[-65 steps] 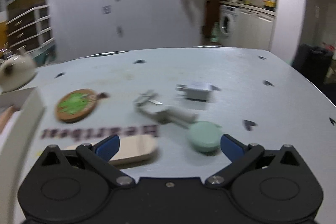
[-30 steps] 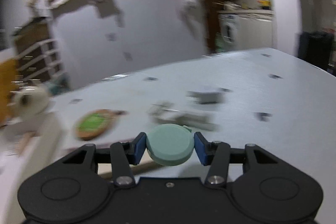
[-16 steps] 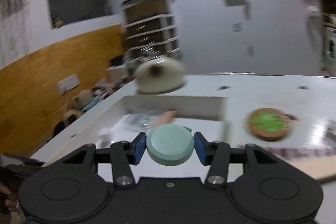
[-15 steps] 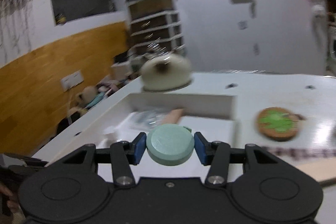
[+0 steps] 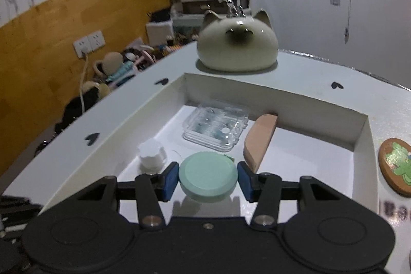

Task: Organize rigid objects
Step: 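Carry the mint-green case into the tray beside the hook and release, then move the right gripper to the cork elephant coaster and grasp it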

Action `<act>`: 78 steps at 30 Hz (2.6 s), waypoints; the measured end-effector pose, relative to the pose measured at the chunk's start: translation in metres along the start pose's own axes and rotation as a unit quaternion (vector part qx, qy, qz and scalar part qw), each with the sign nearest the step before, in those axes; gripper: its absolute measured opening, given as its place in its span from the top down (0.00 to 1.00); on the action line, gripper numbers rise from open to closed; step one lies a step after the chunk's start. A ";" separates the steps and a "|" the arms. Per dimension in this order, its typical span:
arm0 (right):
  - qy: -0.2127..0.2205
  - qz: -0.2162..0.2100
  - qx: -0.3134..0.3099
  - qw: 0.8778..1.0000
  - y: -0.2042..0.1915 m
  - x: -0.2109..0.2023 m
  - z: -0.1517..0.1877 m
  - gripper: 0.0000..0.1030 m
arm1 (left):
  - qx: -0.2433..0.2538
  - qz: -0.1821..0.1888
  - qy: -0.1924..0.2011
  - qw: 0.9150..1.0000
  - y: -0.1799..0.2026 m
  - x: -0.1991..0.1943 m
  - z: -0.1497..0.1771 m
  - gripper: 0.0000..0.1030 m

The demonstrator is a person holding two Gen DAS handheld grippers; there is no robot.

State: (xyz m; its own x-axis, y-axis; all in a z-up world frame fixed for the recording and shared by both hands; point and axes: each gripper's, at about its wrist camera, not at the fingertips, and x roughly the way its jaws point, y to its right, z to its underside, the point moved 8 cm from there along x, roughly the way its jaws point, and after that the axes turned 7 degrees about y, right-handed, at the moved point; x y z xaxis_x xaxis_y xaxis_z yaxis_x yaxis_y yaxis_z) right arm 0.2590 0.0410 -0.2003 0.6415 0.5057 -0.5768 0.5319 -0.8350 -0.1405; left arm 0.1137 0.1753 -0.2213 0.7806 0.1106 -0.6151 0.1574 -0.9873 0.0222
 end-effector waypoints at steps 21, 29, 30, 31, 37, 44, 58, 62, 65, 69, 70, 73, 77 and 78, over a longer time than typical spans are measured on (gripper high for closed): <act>-0.024 0.005 -0.013 1.000 -0.001 0.010 0.008 0.29 | 0.001 0.000 0.000 1.000 -0.001 0.000 0.000 0.95; -0.006 -0.003 -0.006 1.000 0.008 -0.031 0.012 0.07 | 0.006 0.000 0.003 1.000 0.000 0.001 0.001 0.95; 0.002 -0.006 -0.004 1.000 0.010 -0.039 0.011 0.06 | 0.006 0.000 0.003 1.000 0.000 0.001 0.001 0.95; 0.009 -0.009 -0.003 1.000 0.012 -0.046 0.010 0.06 | 0.006 0.000 0.003 1.000 0.000 0.000 0.001 0.95; 0.057 -0.006 0.010 0.998 0.040 -0.092 0.004 0.01 | 0.007 -0.002 0.005 1.000 0.001 0.000 0.001 0.95; 0.101 0.066 0.024 0.992 0.107 -0.133 0.003 0.00 | 0.009 -0.004 0.006 1.000 0.001 0.000 0.001 0.95; 0.083 0.163 0.062 0.981 0.221 -0.141 0.051 0.00 | 0.007 -0.009 0.007 1.000 0.001 -0.001 0.001 0.95; 0.087 0.158 0.060 0.982 0.227 -0.136 0.057 0.00 | 0.008 -0.010 0.008 1.000 0.002 -0.001 0.001 0.95; 0.097 0.159 0.045 0.981 0.230 -0.129 0.055 0.00 | 0.008 -0.012 0.009 1.000 0.002 -0.001 0.002 0.95; 0.096 0.168 0.015 0.981 0.233 -0.111 0.050 0.00 | 0.007 -0.013 0.008 1.000 0.002 -0.001 0.002 0.95; 0.085 0.161 0.008 0.983 0.233 -0.104 0.050 0.00 | 0.006 -0.013 0.007 1.000 0.002 -0.001 0.002 0.95; 0.067 0.144 -0.017 0.987 0.232 -0.087 0.046 0.00 | 0.004 -0.015 0.010 1.000 0.002 -0.002 0.002 0.95; 0.046 0.122 -0.043 0.991 0.234 -0.066 0.039 0.00 | 0.001 -0.021 0.010 1.000 0.003 -0.001 0.002 0.94; 0.036 0.111 -0.046 0.992 0.235 -0.060 0.037 0.00 | 0.000 -0.021 0.009 1.000 0.003 -0.001 0.002 0.94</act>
State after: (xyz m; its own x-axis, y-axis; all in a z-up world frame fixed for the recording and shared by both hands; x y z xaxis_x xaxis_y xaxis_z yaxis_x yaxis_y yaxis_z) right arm 0.3253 -0.1937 -0.2286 0.7849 0.3288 -0.5251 0.4194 -0.9058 0.0597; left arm 0.1119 0.1724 -0.2217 0.7843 0.1537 -0.6010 0.1898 -0.9818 -0.0034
